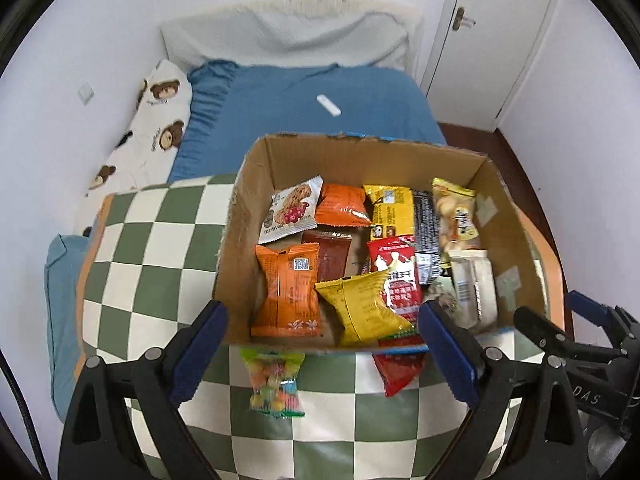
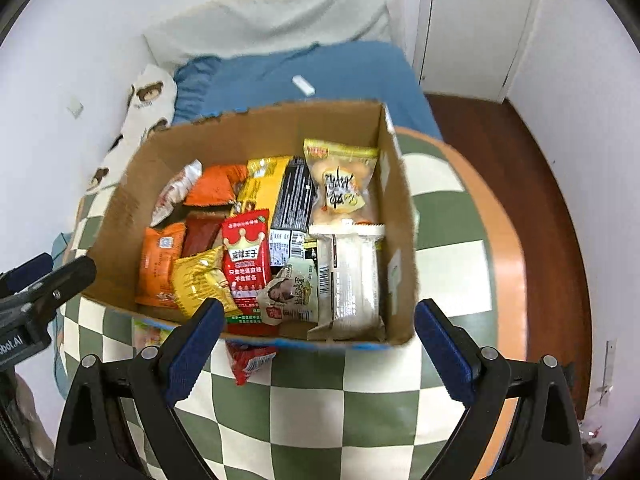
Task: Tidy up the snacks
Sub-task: 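Carry both packets into the box, open both tools and lift out, then grasp the candy-ball bag with left tool while right tool grasps red triangle packet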
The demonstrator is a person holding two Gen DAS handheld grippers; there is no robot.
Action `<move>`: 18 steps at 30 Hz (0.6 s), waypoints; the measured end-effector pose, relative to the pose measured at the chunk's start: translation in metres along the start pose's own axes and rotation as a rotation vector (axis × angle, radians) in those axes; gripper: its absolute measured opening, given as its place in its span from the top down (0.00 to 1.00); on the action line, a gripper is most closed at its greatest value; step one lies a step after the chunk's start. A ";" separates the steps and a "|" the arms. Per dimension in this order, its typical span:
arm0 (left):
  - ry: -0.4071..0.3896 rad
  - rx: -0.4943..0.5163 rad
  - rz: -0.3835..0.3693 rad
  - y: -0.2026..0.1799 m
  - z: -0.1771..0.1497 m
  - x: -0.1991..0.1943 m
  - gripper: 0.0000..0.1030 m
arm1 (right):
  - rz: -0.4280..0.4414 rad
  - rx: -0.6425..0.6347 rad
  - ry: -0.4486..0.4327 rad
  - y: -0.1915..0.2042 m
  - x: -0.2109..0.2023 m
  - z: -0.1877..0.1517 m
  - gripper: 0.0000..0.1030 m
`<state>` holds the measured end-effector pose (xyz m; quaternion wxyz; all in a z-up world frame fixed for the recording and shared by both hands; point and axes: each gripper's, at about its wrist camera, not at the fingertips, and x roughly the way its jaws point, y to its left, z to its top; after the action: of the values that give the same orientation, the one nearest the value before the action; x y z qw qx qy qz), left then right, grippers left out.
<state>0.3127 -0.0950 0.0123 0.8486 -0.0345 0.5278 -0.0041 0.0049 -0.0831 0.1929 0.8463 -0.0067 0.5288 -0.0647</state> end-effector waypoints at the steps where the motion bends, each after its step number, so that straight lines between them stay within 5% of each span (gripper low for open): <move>1: -0.016 0.003 0.001 -0.001 -0.004 -0.007 0.06 | 0.001 -0.002 -0.017 0.000 -0.007 -0.002 0.05; 18: -0.230 0.015 0.022 -0.009 -0.058 -0.102 0.06 | 0.005 -0.002 -0.297 0.010 -0.133 -0.053 0.05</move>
<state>0.2154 -0.1028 0.0782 0.9038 -0.0228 0.4274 0.0052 -0.0993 -0.0552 0.2872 0.9153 -0.0158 0.3979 -0.0601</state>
